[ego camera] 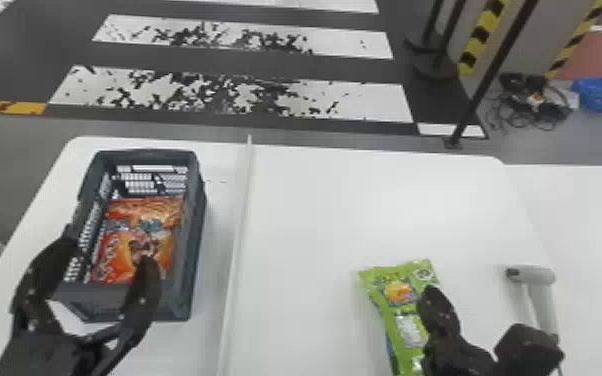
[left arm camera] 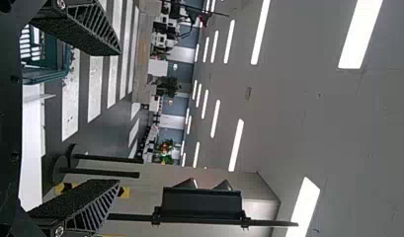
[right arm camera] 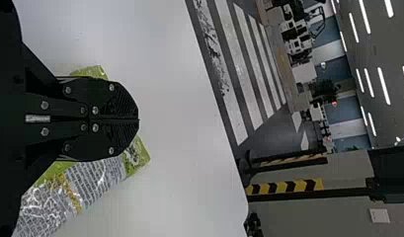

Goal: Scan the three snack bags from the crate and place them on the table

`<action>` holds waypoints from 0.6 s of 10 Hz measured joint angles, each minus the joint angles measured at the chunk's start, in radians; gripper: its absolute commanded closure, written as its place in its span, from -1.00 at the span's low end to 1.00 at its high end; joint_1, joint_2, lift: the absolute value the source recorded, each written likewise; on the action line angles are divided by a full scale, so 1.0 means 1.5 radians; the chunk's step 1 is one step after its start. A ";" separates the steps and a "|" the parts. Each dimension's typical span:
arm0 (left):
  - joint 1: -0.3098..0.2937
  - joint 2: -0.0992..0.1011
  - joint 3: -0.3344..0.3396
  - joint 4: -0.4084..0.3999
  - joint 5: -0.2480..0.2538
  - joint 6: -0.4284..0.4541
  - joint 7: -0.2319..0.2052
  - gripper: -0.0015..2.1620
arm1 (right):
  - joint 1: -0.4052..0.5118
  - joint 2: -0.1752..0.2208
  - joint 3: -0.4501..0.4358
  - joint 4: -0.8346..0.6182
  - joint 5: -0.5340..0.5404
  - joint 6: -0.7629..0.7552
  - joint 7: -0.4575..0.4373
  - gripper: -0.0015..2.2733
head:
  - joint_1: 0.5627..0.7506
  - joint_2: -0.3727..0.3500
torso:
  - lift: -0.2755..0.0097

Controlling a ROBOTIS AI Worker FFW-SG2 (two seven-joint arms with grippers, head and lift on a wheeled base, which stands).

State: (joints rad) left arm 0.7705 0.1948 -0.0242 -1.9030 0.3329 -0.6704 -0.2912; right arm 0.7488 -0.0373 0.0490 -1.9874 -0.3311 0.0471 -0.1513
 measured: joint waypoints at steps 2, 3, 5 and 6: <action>0.003 0.000 0.000 -0.002 0.000 -0.002 0.000 -0.93 | -0.028 -0.001 0.023 0.010 0.006 0.061 0.016 0.95 | 0.41 0.09 | 0.67; 0.005 0.000 0.002 -0.003 0.000 -0.004 0.000 -0.93 | -0.056 -0.001 0.039 0.039 0.019 0.080 0.016 0.95 | 0.41 0.18 | 0.67; 0.011 0.001 0.003 -0.006 0.000 -0.014 0.000 -0.93 | -0.113 -0.001 0.068 0.107 0.039 0.104 0.014 0.95 | 0.41 0.32 | 0.67; 0.013 0.001 0.003 -0.007 0.000 -0.017 0.000 -0.93 | -0.134 0.000 0.079 0.133 0.047 0.108 0.012 0.95 | 0.41 0.35 | 0.67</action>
State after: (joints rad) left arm 0.7905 0.1964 -0.0199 -1.9140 0.3323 -0.6965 -0.2914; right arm 0.5478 -0.0368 0.1681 -1.7876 -0.2608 0.2091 -0.1340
